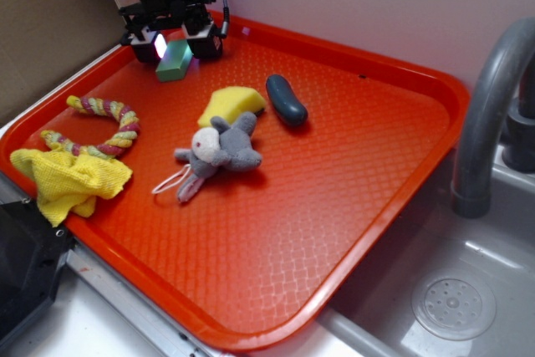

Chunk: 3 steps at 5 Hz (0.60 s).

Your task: Grab the green block.

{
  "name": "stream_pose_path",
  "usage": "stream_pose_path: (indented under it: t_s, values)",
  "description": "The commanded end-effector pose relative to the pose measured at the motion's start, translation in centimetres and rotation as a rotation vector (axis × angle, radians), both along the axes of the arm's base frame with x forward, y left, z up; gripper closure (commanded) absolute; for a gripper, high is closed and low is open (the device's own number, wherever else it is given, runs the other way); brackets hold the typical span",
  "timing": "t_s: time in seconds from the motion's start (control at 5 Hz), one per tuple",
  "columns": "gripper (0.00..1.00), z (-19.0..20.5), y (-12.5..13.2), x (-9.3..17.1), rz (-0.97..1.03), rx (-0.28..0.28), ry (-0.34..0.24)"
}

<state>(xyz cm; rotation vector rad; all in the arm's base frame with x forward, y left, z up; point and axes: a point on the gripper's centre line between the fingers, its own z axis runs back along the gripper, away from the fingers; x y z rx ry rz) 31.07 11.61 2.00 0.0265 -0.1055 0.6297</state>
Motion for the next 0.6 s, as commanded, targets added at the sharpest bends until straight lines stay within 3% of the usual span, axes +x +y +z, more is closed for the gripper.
stream_pose_path:
  t_s: [0.0,0.2,0.4]
  values:
    - [1.00,2.3,1.3,1.4,-0.035,0.037,-0.032]
    - [1.00,4.5,2.5,1.2,-0.082,0.038,0.027]
    - [1.00,9.5,-0.8,-0.7,-0.180,0.068,0.030]
